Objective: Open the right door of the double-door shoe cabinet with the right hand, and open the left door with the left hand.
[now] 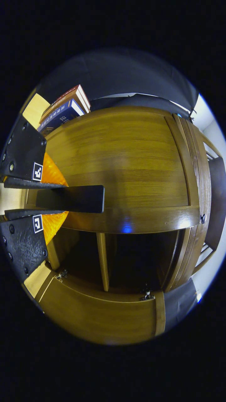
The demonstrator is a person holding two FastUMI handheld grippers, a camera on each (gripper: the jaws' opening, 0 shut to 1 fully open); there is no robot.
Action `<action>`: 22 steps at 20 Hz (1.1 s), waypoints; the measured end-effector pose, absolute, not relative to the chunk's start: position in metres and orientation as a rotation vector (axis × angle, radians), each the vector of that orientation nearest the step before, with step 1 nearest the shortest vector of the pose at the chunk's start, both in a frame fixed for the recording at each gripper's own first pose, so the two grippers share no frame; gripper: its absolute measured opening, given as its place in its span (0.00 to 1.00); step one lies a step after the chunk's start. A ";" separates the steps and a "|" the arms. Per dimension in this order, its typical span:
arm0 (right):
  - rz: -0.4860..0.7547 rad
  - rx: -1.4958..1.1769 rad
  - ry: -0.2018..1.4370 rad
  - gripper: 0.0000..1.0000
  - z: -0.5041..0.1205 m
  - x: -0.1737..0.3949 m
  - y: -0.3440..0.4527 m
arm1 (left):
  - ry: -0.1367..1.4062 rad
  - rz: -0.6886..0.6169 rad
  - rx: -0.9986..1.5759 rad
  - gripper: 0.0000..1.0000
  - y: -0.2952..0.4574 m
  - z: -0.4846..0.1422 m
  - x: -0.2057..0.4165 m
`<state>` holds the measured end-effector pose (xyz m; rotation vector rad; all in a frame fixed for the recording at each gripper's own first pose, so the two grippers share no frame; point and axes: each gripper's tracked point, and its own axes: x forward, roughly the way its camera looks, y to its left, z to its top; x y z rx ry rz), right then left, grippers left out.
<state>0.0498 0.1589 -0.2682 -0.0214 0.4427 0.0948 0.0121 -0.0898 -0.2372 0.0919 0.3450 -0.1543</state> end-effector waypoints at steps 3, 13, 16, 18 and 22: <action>0.153 -0.030 0.444 0.69 -0.269 0.055 0.178 | 0.337 -0.148 0.098 0.25 -0.080 -0.234 -0.003; 0.231 -0.025 0.452 0.72 -0.277 0.073 0.208 | 0.323 -0.121 0.088 0.24 -0.057 -0.226 -0.036; 0.238 -0.020 0.460 0.72 -0.280 0.081 0.211 | 0.324 -0.110 0.083 0.24 -0.055 -0.219 -0.040; 0.247 -0.021 0.461 0.70 -0.283 0.086 0.215 | 0.321 -0.096 0.093 0.24 -0.051 -0.217 -0.043; 0.286 -0.036 0.480 0.72 -0.294 0.092 0.231 | 0.307 -0.082 0.119 0.24 -0.029 -0.211 -0.066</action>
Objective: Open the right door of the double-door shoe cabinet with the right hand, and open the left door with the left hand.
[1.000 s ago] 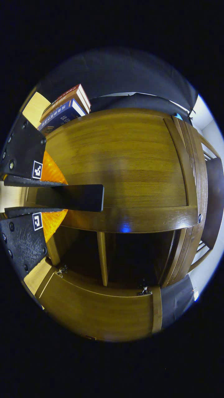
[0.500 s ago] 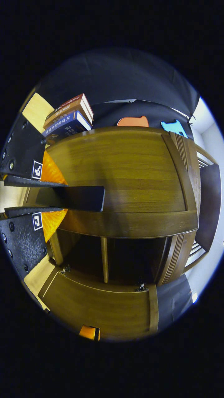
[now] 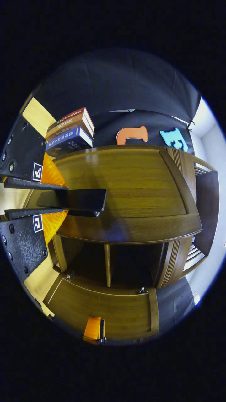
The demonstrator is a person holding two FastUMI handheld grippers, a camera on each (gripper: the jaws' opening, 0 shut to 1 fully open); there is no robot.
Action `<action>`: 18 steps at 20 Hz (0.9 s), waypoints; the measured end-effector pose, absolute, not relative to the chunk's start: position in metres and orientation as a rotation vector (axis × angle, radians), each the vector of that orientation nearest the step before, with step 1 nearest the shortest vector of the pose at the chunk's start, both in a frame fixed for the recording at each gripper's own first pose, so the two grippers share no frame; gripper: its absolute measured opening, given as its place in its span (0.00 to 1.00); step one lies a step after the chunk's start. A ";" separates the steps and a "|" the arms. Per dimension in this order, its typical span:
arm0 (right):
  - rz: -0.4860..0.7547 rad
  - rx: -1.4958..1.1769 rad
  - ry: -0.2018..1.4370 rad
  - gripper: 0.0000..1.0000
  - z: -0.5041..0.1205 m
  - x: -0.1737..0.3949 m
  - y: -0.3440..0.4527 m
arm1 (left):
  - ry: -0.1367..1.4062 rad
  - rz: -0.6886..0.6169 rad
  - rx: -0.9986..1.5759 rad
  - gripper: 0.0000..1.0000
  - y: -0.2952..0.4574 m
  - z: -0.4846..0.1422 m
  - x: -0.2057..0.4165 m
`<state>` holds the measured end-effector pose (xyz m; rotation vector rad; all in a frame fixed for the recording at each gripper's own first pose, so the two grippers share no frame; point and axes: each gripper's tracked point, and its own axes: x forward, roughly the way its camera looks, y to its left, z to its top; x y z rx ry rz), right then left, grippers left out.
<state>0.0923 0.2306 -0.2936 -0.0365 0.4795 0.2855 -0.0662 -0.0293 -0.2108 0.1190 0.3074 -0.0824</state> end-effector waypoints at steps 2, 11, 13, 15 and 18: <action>0.308 -0.036 0.493 0.72 -0.299 0.095 0.241 | 0.292 -0.070 0.152 0.24 -0.020 -0.209 -0.070; 0.426 -0.060 0.490 0.69 -0.300 0.096 0.287 | 0.276 0.066 0.203 0.23 0.048 -0.199 -0.101; 0.434 -0.065 0.481 0.69 -0.298 0.097 0.294 | 0.263 0.105 0.206 0.23 0.065 -0.191 -0.108; 0.438 -0.064 0.477 0.69 -0.298 0.097 0.299 | 0.258 0.135 0.203 0.23 0.081 -0.187 -0.112; 0.440 -0.066 0.478 0.72 -0.298 0.096 0.305 | 0.267 0.157 0.170 0.16 0.101 -0.185 -0.120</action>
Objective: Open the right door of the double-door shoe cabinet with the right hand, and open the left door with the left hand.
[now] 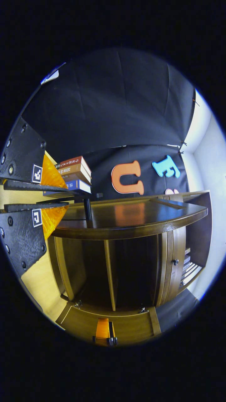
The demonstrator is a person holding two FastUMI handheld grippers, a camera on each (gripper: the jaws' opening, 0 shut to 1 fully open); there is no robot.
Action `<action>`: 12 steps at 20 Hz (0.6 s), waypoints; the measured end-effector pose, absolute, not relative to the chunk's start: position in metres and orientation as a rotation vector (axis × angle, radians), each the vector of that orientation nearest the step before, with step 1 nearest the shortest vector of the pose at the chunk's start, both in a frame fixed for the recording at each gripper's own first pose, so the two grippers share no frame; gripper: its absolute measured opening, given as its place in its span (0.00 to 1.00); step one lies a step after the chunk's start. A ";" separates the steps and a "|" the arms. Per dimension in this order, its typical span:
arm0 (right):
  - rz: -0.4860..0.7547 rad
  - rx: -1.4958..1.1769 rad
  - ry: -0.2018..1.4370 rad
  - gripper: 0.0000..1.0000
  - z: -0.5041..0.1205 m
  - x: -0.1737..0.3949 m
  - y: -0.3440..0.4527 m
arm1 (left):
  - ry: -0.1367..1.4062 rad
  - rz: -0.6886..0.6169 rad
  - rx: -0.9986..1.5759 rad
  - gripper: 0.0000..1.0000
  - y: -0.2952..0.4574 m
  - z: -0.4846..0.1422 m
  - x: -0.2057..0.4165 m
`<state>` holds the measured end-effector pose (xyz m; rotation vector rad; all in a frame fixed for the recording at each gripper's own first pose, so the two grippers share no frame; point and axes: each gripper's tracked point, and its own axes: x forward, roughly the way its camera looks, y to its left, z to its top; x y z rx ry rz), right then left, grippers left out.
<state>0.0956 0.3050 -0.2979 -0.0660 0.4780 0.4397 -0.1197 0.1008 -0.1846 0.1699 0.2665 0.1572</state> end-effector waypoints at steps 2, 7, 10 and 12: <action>0.435 -0.078 0.475 0.72 -0.297 0.094 0.309 | 0.273 0.161 0.153 0.28 0.111 -0.183 -0.122; 0.414 -0.106 0.472 0.72 -0.298 0.092 0.313 | 0.280 0.181 0.119 0.18 0.128 -0.180 -0.131; 0.400 -0.103 0.478 0.70 -0.297 0.091 0.313 | 0.278 0.234 0.136 0.19 0.146 -0.179 -0.139; 0.393 -0.103 0.467 0.70 -0.294 0.092 0.313 | 0.272 0.292 0.171 0.19 0.163 -0.178 -0.147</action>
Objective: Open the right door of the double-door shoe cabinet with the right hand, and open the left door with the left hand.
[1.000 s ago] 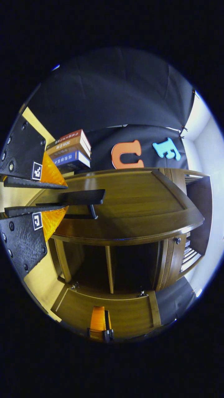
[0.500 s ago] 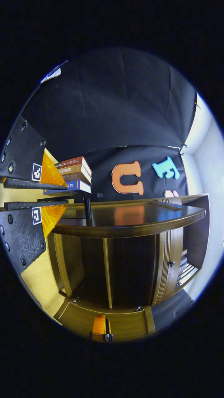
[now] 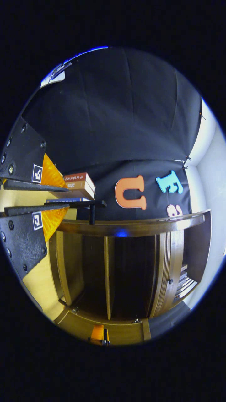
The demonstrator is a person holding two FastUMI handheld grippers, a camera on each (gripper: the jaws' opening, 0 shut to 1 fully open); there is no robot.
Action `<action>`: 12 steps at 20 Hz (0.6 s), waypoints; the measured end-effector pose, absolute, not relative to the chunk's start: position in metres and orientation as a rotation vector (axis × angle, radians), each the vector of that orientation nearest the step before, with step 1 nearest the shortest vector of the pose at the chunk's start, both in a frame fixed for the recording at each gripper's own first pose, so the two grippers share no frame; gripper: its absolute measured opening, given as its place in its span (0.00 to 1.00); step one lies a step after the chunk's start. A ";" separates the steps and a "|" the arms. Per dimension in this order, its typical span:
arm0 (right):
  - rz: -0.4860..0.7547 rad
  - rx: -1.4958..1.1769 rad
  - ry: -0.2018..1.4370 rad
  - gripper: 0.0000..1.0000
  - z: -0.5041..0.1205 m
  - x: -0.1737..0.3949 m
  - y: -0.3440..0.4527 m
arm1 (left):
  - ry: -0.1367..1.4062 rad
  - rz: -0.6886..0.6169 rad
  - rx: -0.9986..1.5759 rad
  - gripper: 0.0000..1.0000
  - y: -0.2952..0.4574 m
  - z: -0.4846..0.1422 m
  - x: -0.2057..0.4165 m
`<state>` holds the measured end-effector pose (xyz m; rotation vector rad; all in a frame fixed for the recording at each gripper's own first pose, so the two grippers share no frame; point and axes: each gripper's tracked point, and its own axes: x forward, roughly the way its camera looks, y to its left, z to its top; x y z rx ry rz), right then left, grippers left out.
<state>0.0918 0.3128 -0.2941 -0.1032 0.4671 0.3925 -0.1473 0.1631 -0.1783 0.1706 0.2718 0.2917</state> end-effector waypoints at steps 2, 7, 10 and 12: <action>0.393 -0.100 0.461 0.72 -0.292 0.093 0.314 | 0.267 0.330 0.142 0.12 0.172 -0.176 -0.150; 0.380 -0.080 0.439 0.72 -0.275 0.097 0.309 | 0.242 0.370 0.142 0.16 0.174 -0.162 -0.159; 0.357 -0.079 0.393 0.70 -0.257 0.104 0.299 | 0.199 0.398 0.198 0.17 0.161 -0.143 -0.164; 0.337 -0.079 0.357 0.72 -0.242 0.108 0.293 | 0.147 0.369 0.205 0.17 0.137 -0.125 -0.158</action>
